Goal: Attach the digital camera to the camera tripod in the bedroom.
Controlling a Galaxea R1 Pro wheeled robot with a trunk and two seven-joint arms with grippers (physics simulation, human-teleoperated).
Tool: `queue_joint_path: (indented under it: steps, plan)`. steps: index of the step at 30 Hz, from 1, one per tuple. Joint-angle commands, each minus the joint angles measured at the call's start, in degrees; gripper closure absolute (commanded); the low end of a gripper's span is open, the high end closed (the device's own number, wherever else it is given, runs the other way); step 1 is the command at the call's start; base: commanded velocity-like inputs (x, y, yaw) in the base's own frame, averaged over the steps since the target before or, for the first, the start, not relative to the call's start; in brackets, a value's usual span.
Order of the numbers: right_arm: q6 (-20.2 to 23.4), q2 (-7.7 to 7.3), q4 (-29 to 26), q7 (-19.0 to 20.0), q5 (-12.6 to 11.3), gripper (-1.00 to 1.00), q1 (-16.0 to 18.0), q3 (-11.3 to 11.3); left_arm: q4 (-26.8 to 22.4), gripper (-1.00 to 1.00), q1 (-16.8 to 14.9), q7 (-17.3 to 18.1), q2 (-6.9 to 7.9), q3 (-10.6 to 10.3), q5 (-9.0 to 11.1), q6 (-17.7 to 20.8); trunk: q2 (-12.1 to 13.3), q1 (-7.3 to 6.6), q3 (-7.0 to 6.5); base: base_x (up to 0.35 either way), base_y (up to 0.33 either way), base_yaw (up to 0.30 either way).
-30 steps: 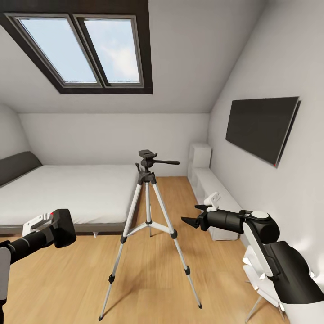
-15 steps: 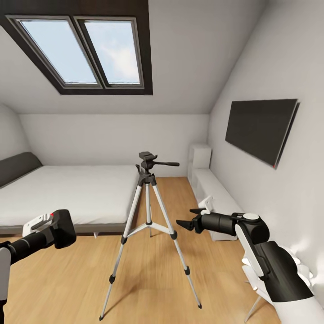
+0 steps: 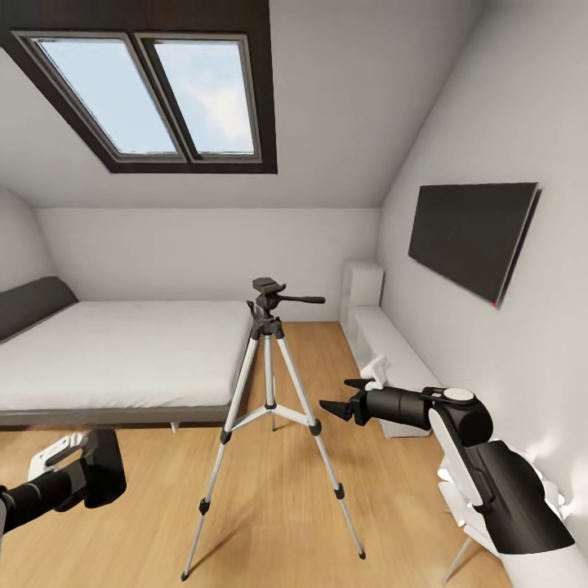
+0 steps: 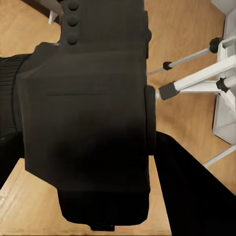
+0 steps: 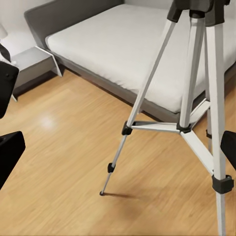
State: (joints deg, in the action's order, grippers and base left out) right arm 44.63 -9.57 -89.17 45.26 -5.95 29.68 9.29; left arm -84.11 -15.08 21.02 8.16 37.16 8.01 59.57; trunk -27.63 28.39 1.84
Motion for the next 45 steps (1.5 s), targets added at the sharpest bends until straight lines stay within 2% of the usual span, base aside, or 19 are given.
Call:
queue_joint_path:
  steps: [1,12,25,35,45]
  plan:
    - [0.49,-0.04,-0.14,-0.26,-0.57,-1.0,0.02,0.1,-0.07,1.0,0.29,-0.03,-0.06,0.18,0.76,0.43,0.3,-0.19,-0.06,0.0,0.0,0.0]
    - [0.65,-0.11,-0.59,-0.38,-0.5,-1.0,-0.19,-0.02,0.03,1.0,1.68,0.01,-0.69,0.29,0.89,-0.1,4.71,-2.61,-2.04,0.0,0.0,0.0]
    - [0.62,-0.17,-0.7,-0.43,-0.45,-1.0,-1.73,-0.31,1.17,1.0,1.84,-0.62,-1.39,0.78,0.27,-1.31,4.71,-2.61,-2.04,0.0,0.0,0.0]
    - [0.37,-0.25,-0.73,-0.36,-0.46,-1.0,-2.05,-0.48,4.55,1.0,1.97,-0.86,-0.76,1.85,0.16,-1.86,4.71,-2.61,-2.04,0.0,0.0,0.0]
    - [0.36,-0.04,-0.65,-0.35,-0.37,-1.0,-2.08,-0.39,5.04,1.0,2.01,-0.83,-0.87,2.02,0.03,-3.61,4.71,-2.61,-2.04,0.038,-0.061,0.003]
